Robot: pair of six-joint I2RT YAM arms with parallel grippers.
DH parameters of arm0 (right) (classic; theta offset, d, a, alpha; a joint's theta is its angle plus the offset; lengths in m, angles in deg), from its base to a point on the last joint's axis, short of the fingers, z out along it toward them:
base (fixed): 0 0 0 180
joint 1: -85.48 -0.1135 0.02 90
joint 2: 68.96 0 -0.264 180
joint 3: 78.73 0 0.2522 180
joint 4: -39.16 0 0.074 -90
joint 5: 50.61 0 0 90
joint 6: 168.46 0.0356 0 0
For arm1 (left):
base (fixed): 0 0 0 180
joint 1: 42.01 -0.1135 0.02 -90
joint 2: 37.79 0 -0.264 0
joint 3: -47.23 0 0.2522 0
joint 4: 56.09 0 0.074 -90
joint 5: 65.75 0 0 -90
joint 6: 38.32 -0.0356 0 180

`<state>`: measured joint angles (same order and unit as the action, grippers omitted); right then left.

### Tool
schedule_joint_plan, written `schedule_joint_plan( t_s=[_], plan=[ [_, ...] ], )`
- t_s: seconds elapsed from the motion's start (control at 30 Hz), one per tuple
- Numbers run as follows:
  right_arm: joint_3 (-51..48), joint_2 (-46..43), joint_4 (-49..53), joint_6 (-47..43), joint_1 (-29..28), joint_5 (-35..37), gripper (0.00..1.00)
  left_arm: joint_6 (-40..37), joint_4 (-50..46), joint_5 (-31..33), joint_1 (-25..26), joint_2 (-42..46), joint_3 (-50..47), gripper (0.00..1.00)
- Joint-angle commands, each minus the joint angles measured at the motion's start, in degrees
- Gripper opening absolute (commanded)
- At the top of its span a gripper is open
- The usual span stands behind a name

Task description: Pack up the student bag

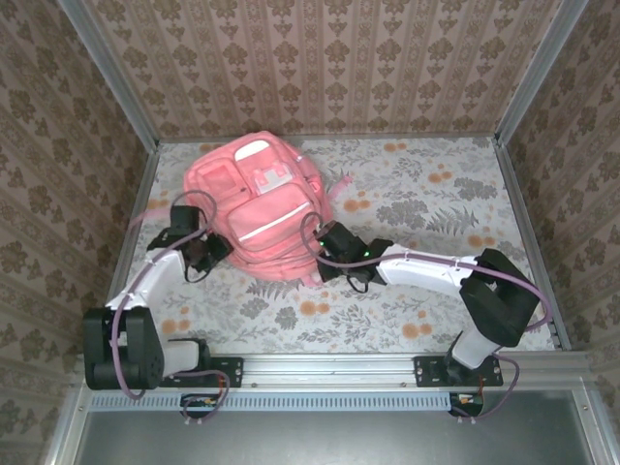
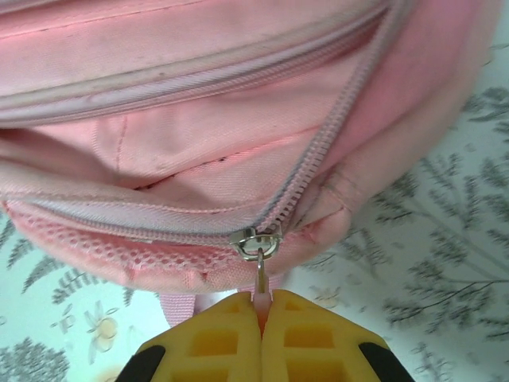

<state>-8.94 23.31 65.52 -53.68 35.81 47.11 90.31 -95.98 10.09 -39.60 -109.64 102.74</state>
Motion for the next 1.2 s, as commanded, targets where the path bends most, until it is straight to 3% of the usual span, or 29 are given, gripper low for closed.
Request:
schedule_joint_plan(
  t_s=[0.0,0.1,0.23,0.4,0.5,0.67,0.9,1.17],
  plan=[
    [1.69,1.53,3.11,4.83,-1.51,1.05,0.00,-2.95,-1.47,-3.07,-0.13,1.96,1.97,0.48],
    [2.57,2.86,2.42,6.11,-1.70,0.45,0.00,4.22,-6.18,-3.33,2.15,7.29,0.80,0.55],
    [3.03,3.86,0.91,6.80,-1.96,-0.47,0.00,22.48,-6.11,-3.63,9.97,16.66,-5.52,0.56],
    [3.05,4.65,0.76,6.54,-2.15,-0.11,0.00,49.72,3.60,2.92,23.03,23.64,-14.06,0.53],
    [2.77,4.20,0.82,5.79,-2.14,0.40,0.00,59.70,12.61,8.16,30.37,22.53,-16.11,0.52],
    [2.73,3.75,0.75,5.00,-2.13,0.56,0.00,63.50,18.62,12.19,37.69,11.92,-11.74,0.50],
    [1.54,2.40,-0.08,4.80,-2.11,0.54,0.00,65.53,25.30,14.25,40.29,0.04,-6.45,0.47],
    [1.32,2.04,-0.47,5.11,-2.18,-0.09,0.00,64.83,25.49,16.29,41.48,-4.20,-2.36,0.41]
  ],
)
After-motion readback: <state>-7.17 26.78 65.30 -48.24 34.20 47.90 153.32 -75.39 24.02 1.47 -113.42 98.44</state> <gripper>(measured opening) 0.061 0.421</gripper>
